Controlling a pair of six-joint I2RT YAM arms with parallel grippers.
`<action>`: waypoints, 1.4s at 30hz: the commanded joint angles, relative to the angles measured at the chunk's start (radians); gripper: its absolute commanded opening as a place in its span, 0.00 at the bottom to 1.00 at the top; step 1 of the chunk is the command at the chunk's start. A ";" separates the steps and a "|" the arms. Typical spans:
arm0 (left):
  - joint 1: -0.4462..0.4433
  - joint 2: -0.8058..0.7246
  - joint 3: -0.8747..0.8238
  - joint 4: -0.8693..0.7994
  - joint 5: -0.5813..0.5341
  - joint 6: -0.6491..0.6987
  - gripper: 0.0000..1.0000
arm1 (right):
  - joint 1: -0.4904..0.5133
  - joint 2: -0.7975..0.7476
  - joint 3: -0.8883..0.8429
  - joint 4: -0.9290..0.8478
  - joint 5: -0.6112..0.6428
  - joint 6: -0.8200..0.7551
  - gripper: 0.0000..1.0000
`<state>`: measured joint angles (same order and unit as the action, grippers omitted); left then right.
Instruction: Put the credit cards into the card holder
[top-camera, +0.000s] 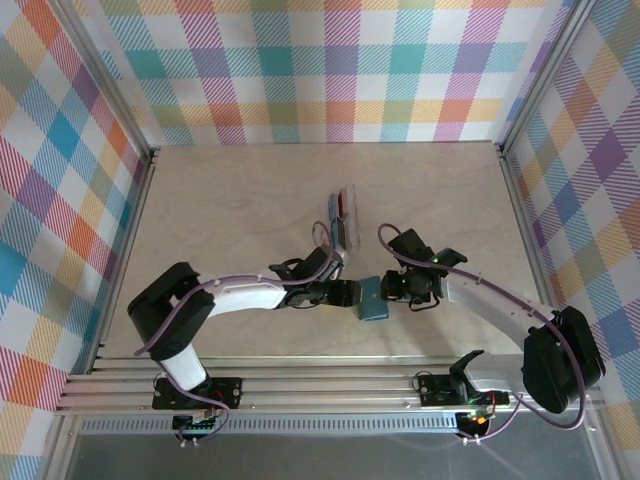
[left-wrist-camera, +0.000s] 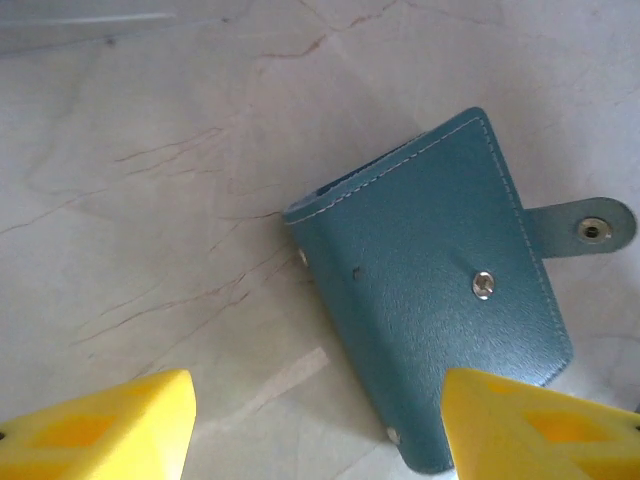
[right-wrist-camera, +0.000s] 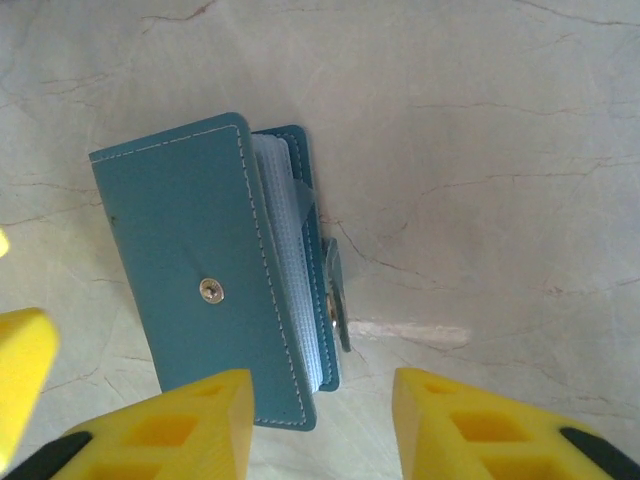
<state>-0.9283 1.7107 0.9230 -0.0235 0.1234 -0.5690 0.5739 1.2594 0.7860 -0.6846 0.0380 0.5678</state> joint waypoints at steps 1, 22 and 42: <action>-0.020 0.052 0.050 -0.024 0.014 0.042 0.66 | -0.023 0.007 -0.017 0.045 -0.045 -0.015 0.37; -0.041 0.198 0.103 -0.096 -0.088 0.058 0.61 | -0.070 0.057 -0.030 0.099 -0.089 -0.043 0.13; -0.041 0.205 0.093 -0.069 -0.071 0.048 0.58 | -0.074 0.121 -0.007 0.172 -0.256 -0.086 0.00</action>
<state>-0.9619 1.8420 1.0332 -0.0952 0.0654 -0.5293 0.5087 1.3556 0.7647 -0.5377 -0.1543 0.5060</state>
